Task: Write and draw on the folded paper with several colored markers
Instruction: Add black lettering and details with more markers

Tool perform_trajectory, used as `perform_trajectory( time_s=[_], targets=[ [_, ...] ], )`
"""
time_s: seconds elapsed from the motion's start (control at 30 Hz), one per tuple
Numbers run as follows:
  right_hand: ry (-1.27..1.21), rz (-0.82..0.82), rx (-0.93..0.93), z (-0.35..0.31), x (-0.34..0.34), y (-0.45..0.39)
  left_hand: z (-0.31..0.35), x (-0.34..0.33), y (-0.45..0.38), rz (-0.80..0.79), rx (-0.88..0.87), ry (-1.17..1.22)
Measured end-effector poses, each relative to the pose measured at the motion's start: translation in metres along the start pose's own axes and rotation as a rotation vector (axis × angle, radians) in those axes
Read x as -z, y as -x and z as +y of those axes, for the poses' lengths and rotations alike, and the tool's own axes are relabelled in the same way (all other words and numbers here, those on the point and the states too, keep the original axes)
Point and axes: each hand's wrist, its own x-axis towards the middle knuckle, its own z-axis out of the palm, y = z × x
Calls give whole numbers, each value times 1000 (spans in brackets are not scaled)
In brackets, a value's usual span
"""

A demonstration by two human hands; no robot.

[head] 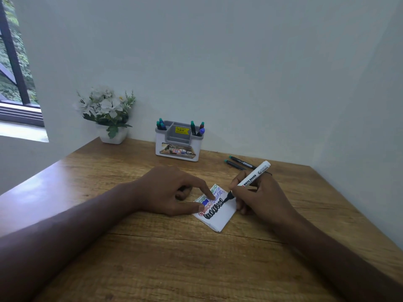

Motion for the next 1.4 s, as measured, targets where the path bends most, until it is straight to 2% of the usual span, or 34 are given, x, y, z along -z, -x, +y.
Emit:
perform_trajectory(
  time_s=[0.9, 0.97, 1.07, 1.13, 1.23, 1.3, 1.4],
  targets=[
    [-20, 55, -29, 3, 5, -7, 3, 2, -1, -24, 11, -12],
    [-18, 94, -32, 5, 7, -9, 3, 2, -1, -27, 9, -15],
    [-13, 237, 43, 5, 7, -10, 4, 3, -1, -22, 19, -18],
    [-100, 313, 130, 1, 8, -8, 5, 2, 1, 18, 55, 56],
    [-272, 334, 188, -2, 12, -6, 5, 5, 2, 154, 120, 323],
    [-398, 281, 182, -3, 12, -5, 5, 5, 1, 176, 140, 427],
    [-699, 154, 167, -4, 7, -4, 5, -1, 0, 94, 116, 433]
  ],
)
